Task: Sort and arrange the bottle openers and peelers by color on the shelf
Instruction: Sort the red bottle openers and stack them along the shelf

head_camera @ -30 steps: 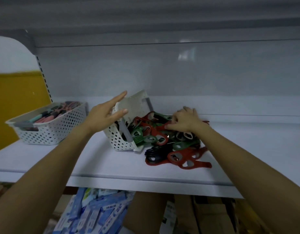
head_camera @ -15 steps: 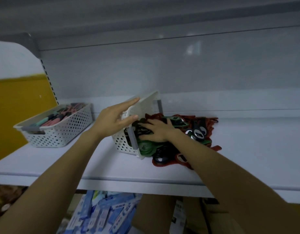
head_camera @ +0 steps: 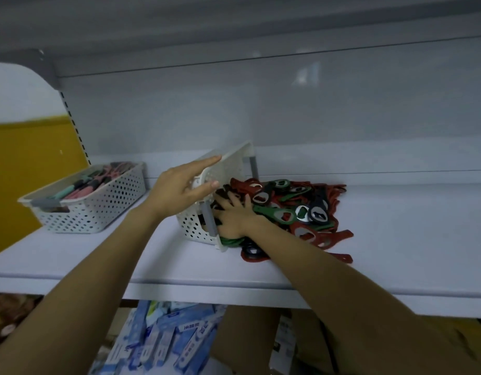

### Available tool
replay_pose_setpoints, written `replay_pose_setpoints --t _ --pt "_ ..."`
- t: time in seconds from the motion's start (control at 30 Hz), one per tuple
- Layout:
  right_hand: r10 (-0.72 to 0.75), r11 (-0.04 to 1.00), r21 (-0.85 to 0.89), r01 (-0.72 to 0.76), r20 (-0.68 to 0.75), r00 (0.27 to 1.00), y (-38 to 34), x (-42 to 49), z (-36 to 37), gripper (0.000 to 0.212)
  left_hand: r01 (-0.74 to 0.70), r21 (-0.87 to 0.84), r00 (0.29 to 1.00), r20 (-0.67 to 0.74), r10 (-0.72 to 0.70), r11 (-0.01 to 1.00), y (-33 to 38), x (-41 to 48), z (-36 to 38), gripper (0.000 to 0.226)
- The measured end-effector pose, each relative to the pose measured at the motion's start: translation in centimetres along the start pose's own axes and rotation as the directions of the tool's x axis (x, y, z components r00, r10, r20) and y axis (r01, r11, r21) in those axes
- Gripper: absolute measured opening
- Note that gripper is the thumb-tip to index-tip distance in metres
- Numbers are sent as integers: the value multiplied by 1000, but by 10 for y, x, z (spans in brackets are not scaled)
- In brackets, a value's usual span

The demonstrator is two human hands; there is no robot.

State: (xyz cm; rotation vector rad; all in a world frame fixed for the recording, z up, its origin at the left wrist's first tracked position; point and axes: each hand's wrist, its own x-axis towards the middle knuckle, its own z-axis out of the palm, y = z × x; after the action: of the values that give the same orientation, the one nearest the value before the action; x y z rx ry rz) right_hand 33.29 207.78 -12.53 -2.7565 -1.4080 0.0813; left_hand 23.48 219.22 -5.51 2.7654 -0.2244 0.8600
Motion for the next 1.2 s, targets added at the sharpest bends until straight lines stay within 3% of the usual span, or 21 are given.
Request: replay_pose_setpoints --t 0.2,0.47,0.53,0.6,0.7,0.77,1.0,1.13,1.2 --pt "164 986 -41 -164 15 986 53 -15 -9 65 19 50 1000 24 -20 999 -1 0 -3 75" --pt "244 968 -41 -248 -76 967 74 -30 -11 61 11 59 998 56 -14 998 -5 -3 -9 88" --pt "185 978 -68 -196 -142 973 58 -23 -12 60 3 52 1000 18 -4 999 -13 -11 -13 90" --pt "17 996 -82 -31 -168 986 28 -11 -13 58 6 41 999 -44 -4 999 -20 -19 -17 88" --pt "-217 976 -18 216 -65 974 -23 5 -7 54 -15 44 998 -61 18 999 -24 -24 -19 86" --pt "-281 959 32 280 6 960 -38 12 7 51 -23 52 998 -61 26 998 -24 -24 -20 82" --pt "-134 991 -1 134 108 985 15 4 -2 47 -1 11 999 -45 2 1000 -31 -25 -25 83" --pt "-75 997 -32 75 -5 997 18 3 0 45 -10 42 998 -69 13 999 -30 -24 -19 83" --pt "-161 986 24 166 -128 979 -5 13 2 50 -16 40 997 -77 19 999 -29 -24 -18 79"
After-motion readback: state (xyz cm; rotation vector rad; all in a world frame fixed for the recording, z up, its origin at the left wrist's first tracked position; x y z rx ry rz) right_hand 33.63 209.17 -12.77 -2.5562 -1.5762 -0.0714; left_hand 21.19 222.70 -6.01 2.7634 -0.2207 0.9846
